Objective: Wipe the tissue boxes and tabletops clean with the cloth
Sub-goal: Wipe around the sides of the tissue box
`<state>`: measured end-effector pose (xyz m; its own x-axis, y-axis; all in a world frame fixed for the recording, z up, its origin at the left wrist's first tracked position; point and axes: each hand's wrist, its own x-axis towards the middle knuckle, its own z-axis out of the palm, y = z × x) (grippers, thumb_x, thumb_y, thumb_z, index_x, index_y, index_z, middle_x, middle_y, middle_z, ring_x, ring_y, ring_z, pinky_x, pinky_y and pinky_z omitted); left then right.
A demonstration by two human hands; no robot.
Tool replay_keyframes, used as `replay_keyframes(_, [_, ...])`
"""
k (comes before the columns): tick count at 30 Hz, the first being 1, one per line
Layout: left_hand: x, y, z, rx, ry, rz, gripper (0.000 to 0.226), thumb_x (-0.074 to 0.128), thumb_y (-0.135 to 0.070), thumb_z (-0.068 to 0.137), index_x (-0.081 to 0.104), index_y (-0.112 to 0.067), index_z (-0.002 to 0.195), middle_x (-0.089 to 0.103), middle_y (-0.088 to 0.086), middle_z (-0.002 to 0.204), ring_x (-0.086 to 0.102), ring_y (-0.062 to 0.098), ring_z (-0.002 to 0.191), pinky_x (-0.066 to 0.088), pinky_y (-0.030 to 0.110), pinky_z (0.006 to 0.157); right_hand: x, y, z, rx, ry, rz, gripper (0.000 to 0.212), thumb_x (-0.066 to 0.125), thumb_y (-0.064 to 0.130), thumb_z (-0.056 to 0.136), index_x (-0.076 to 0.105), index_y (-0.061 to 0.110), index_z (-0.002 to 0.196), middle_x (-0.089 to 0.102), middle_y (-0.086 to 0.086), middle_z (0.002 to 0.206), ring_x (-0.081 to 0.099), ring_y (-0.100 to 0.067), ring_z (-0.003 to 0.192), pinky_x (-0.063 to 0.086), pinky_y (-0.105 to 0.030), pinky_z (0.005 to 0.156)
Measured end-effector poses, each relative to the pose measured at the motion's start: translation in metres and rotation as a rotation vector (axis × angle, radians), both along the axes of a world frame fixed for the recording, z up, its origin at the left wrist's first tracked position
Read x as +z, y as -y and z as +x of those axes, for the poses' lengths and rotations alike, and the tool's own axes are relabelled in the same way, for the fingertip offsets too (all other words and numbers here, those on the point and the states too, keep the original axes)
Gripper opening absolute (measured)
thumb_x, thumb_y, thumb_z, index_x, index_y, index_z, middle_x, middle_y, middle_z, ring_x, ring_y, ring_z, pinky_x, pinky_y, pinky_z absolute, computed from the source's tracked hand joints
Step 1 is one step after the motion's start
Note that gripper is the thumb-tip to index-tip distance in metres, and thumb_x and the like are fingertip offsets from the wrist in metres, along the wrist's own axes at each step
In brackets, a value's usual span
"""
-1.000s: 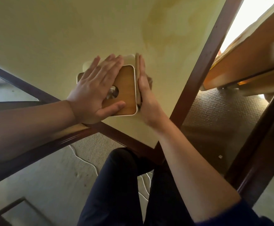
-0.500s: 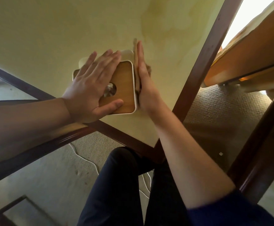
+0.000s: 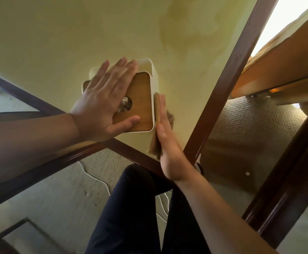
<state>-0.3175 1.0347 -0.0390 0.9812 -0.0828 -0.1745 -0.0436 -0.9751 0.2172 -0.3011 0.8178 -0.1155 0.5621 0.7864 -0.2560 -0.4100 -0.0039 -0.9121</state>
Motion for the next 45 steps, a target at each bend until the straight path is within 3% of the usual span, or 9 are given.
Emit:
replay_keyframes(7, [0.0,-0.001,0.0,-0.023,-0.005,0.003,0.102,0.044,-0.068,0.095,0.015,0.004,0.162,0.02,0.019,0.17,0.012,0.032,0.16,0.011,0.061,0.127,0.005,-0.009,0.008,-0.022,-0.132,0.062,0.064,0.028,0.055,0.109,0.0,0.047,0.165,-0.01,0.017,0.176,-0.006,-0.014,0.163,0.011,-0.06,0.131])
replay_keyframes(11, [0.002,0.0,0.0,-0.028,-0.009,0.007,0.102,0.045,-0.067,0.095,0.016,0.003,0.162,0.02,0.019,0.17,0.012,0.031,0.16,0.01,0.059,0.128,-0.002,-0.054,0.062,-0.039,0.096,-0.026,0.064,0.016,0.042,0.113,-0.003,0.019,0.168,-0.013,0.001,0.177,-0.016,-0.01,0.161,-0.004,-0.052,0.132])
replay_keyframes(15, [0.003,0.001,0.002,-0.031,-0.013,0.014,0.101,0.045,-0.067,0.095,0.015,0.003,0.162,0.019,0.019,0.17,0.01,0.03,0.16,0.007,0.055,0.129,-0.001,-0.089,0.104,-0.071,0.174,-0.084,0.062,0.015,0.037,0.112,0.004,0.014,0.168,-0.009,-0.007,0.177,-0.016,-0.015,0.162,-0.01,-0.049,0.131])
replay_keyframes(22, [0.001,0.001,0.002,-0.034,-0.02,0.027,0.101,0.039,-0.068,0.096,0.014,0.003,0.162,0.016,0.019,0.171,0.008,0.031,0.16,0.007,0.056,0.129,0.0,-0.059,0.069,-0.09,0.177,-0.104,0.059,0.018,0.04,0.114,0.002,0.025,0.169,-0.009,0.005,0.177,-0.014,-0.005,0.161,-0.002,-0.051,0.132])
replay_keyframes(27, [0.0,0.0,0.002,-0.033,-0.02,0.018,0.102,0.04,-0.068,0.096,0.011,0.003,0.163,0.014,0.018,0.171,0.008,0.032,0.16,0.006,0.058,0.129,0.003,-0.012,0.008,-0.037,-0.07,-0.017,0.055,0.024,0.061,0.109,-0.001,0.063,0.158,-0.01,0.027,0.173,-0.006,-0.009,0.162,0.008,-0.061,0.13])
replay_keyframes(29, [0.0,0.0,0.002,-0.033,-0.013,0.021,0.102,0.041,-0.068,0.095,0.011,0.003,0.163,0.014,0.018,0.171,0.008,0.031,0.16,0.006,0.057,0.129,0.003,-0.003,-0.007,-0.049,-0.093,0.015,0.054,0.025,0.063,0.108,0.001,0.066,0.156,-0.01,0.027,0.173,-0.008,-0.012,0.163,0.008,-0.064,0.129])
replay_keyframes(34, [0.0,0.0,0.002,-0.035,-0.012,0.018,0.102,0.042,-0.067,0.095,0.012,0.003,0.163,0.016,0.018,0.171,0.009,0.031,0.16,0.006,0.056,0.129,0.004,-0.016,0.008,-0.09,-0.084,0.035,0.052,0.02,0.054,0.111,0.005,0.058,0.16,-0.009,0.02,0.175,-0.011,-0.009,0.162,0.002,-0.057,0.131])
replay_keyframes(38, [0.001,0.001,0.002,-0.035,-0.014,0.014,0.101,0.042,-0.066,0.095,0.013,0.003,0.162,0.016,0.018,0.171,0.009,0.03,0.16,0.006,0.056,0.129,-0.001,-0.05,0.058,-0.07,0.064,-0.022,0.059,0.014,0.039,0.114,0.0,0.02,0.169,-0.009,0.003,0.177,-0.014,-0.009,0.161,-0.005,-0.05,0.133])
replay_keyframes(45, [0.002,0.0,0.001,-0.03,-0.018,0.018,0.101,0.041,-0.068,0.096,0.013,0.002,0.163,0.017,0.017,0.171,0.009,0.029,0.161,0.009,0.059,0.128,0.006,-0.094,0.123,-0.024,0.099,-0.02,0.064,0.016,0.035,0.11,0.003,0.01,0.168,-0.006,-0.009,0.177,-0.01,-0.018,0.163,-0.009,-0.042,0.132])
